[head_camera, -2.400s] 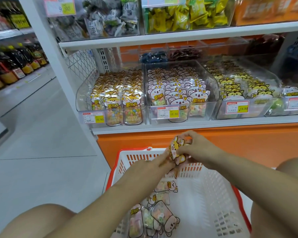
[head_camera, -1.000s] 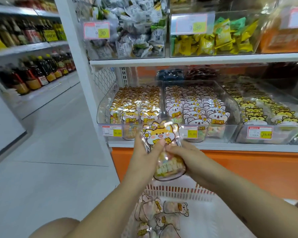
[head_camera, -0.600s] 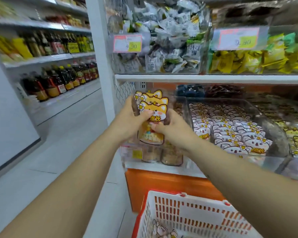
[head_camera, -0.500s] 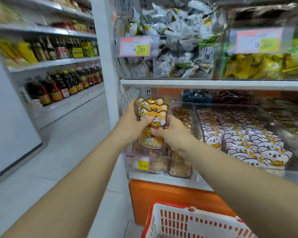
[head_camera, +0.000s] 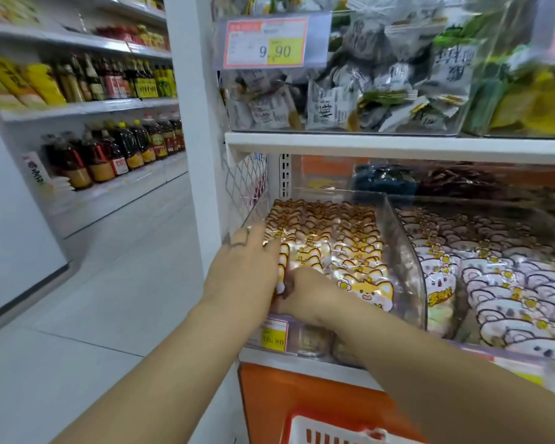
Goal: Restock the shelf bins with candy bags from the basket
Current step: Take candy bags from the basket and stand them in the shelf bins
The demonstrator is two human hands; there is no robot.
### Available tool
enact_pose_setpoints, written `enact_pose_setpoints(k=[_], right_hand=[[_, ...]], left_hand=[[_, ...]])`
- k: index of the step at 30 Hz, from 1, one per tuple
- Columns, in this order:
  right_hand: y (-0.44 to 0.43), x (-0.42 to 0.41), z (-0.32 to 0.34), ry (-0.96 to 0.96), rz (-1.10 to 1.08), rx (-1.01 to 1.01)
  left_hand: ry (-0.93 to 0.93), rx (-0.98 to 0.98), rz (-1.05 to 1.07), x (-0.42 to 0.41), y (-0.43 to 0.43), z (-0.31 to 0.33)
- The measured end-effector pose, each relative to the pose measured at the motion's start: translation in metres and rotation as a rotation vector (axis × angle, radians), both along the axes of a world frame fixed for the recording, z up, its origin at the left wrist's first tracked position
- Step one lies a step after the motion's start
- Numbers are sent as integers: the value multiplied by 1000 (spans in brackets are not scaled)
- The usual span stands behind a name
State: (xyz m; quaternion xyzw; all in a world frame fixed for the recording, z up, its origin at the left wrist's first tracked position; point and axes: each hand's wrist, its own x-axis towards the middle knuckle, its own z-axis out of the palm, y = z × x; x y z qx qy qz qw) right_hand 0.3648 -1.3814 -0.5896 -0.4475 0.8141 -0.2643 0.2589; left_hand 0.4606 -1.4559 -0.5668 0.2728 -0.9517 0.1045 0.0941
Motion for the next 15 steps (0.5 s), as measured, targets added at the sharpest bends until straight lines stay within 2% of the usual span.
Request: enact_pose_setpoints(k=[2, 4, 7, 9, 12, 15], right_hand=[[-2, 1, -3, 36, -34, -48], [3, 0, -3, -7, -121, -144], [11, 1, -3, 12, -191, -236], [15, 1, -2, 66, -177, -286], [22, -5, 1, 135, -125, -265], [37, -13, 14, 326, -85, -135]], left_hand=[[5, -63, -7, 5, 2, -1], [58, -93, -11, 11, 1, -3], [-52, -84, 17, 16, 1, -3], [-62, -120, 1, 16, -3, -3], [-47, -145, -58, 14, -2, -1], [-57, -217, -59, 14, -3, -4]])
